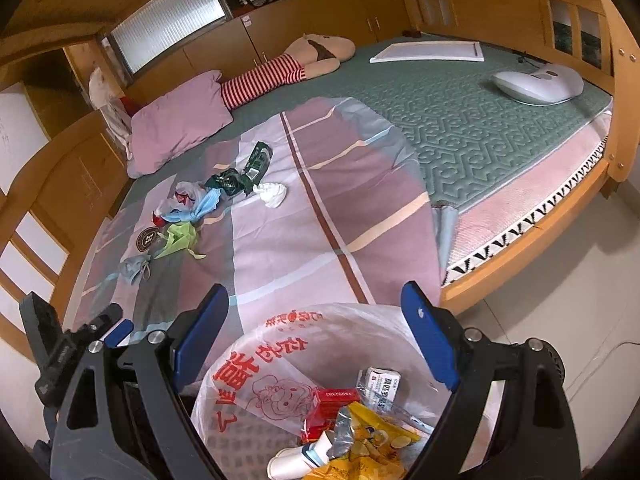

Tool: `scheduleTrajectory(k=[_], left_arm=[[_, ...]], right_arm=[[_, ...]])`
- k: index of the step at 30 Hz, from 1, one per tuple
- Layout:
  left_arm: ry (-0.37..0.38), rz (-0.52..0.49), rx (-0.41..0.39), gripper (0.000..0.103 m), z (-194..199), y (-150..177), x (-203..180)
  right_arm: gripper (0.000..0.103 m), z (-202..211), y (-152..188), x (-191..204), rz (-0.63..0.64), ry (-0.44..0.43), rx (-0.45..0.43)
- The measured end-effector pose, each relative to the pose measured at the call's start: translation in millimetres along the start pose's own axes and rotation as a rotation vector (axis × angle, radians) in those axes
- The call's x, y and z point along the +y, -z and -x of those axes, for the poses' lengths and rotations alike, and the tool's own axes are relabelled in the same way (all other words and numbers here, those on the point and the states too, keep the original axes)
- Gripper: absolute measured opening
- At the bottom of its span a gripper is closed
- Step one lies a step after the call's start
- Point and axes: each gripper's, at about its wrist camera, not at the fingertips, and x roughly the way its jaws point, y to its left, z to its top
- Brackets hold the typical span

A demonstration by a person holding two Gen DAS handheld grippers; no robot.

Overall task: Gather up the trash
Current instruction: 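Move the right tool to the bed and grasp the white plastic bag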

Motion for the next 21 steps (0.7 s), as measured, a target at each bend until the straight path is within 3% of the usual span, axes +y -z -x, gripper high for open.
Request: scheduleTrajectory(k=[4, 8, 9, 13, 17, 20, 21], left_arm=[[-0.17, -0.038, -0.012, 0.095, -1.0, 0.0, 5.3], [-0.578, -0.258, -0.17, 0.095, 10.6, 3.9, -14.9], [-0.612, -0.276, -0.198, 0.095, 13.8, 3.8, -17.6], [-0.653, -0.253, -0.265, 0.096, 26.3, 0.5, -14.7], [-0.67, -0.139, -0.212, 0.096, 23.5, -8.3, 5.8], [-0.699, -0.084, -0.193, 0.096, 22.0, -10.3, 16.1], [-0.705, -0.078, -0.191, 0.096, 21.6, -8.6, 17.3]], right_arm=[[0.086, -31.9, -24.6, 27.9, 0.035, -0.028, 0.033], [0.086, -77.0, -50.5, 73.7, 0.115, 0.003, 0.049], [0.086, -91.2, -56.9, 88.0, 0.14, -0.006, 0.061], [0.086, -155.6, -79.8, 149.7, 0.24, -0.062, 0.112], [0.086, -234.0, -105.8, 201.5, 0.309, 0.025, 0.12], [0.086, -279.5, -122.2, 203.1, 0.188, 0.092, 0.125], [0.086, -288.5, -127.8, 200.6, 0.127, 0.075, 0.114]])
